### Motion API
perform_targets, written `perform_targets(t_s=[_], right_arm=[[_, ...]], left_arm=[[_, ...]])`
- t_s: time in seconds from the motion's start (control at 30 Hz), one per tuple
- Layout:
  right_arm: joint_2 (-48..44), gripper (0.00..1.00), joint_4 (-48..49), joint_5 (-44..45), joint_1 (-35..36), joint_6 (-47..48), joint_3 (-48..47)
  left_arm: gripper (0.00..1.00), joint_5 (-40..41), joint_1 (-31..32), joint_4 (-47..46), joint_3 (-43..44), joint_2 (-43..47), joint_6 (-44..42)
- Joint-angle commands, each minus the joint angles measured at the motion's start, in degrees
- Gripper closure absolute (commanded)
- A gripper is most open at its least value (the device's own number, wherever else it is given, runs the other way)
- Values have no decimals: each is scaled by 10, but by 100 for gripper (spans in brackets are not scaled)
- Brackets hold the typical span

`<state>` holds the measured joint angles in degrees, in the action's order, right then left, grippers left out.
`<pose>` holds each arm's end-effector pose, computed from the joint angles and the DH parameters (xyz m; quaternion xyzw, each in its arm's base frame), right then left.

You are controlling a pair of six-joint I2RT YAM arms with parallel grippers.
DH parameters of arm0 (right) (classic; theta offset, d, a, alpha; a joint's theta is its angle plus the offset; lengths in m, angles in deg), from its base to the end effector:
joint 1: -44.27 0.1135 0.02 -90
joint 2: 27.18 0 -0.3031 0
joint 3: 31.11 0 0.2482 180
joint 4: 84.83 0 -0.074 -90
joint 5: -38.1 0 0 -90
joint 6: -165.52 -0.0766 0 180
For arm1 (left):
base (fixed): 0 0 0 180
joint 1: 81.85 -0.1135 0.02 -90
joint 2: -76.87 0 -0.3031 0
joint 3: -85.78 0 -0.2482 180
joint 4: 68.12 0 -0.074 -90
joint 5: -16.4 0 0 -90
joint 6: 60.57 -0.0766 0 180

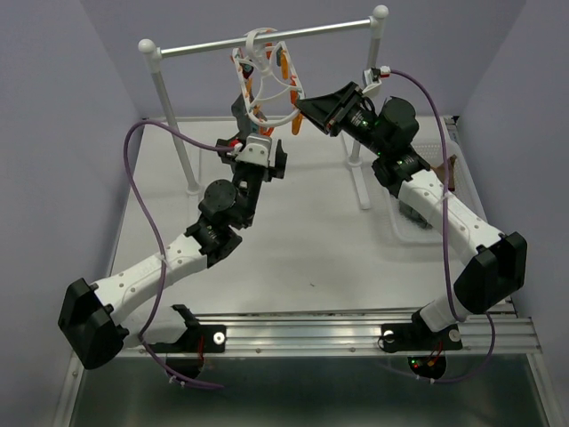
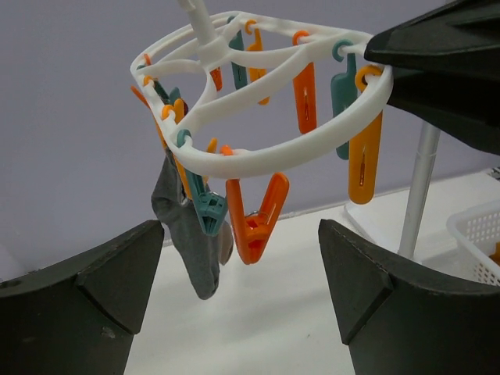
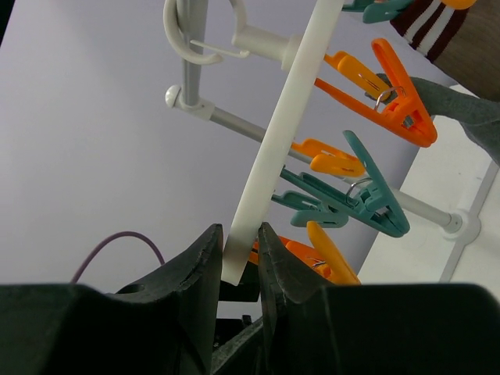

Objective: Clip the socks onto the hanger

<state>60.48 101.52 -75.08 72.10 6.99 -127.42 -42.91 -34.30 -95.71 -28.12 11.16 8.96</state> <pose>0.3330 0.2099 0.4911 0.0579 0.6146 0.6607 0.4271 0.2091 -0.1706 0.4571 0.0899 0.5387 -0.0610 0.8355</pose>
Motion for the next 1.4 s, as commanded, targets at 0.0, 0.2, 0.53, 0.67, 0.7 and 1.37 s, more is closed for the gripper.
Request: perform_targets(t_s=[0.0,0.2,0.53,0.67,0.7,1.37], right_arm=[[-28,71,43,-20,6,5,-2],[-33,71,43,-28,6,0,5],[-39,72,44,-36,6,-12,10],[-41,72,44,-38,6,-10,9],[-41,72,43,-38,6,-10,9],[-43,72,48,-51,6,-13,13]], left_arm=[[5,5,4,-37,-17,5,-34],[1,0,5,-62,-47,26,-13],[1,60,5,-169,-40,-42,-48],[1,78,6,-222,-45,-49,-48],[2,90,6,-243,-47,-49,-50],[37,80,7,-278,-45,-36,-60]])
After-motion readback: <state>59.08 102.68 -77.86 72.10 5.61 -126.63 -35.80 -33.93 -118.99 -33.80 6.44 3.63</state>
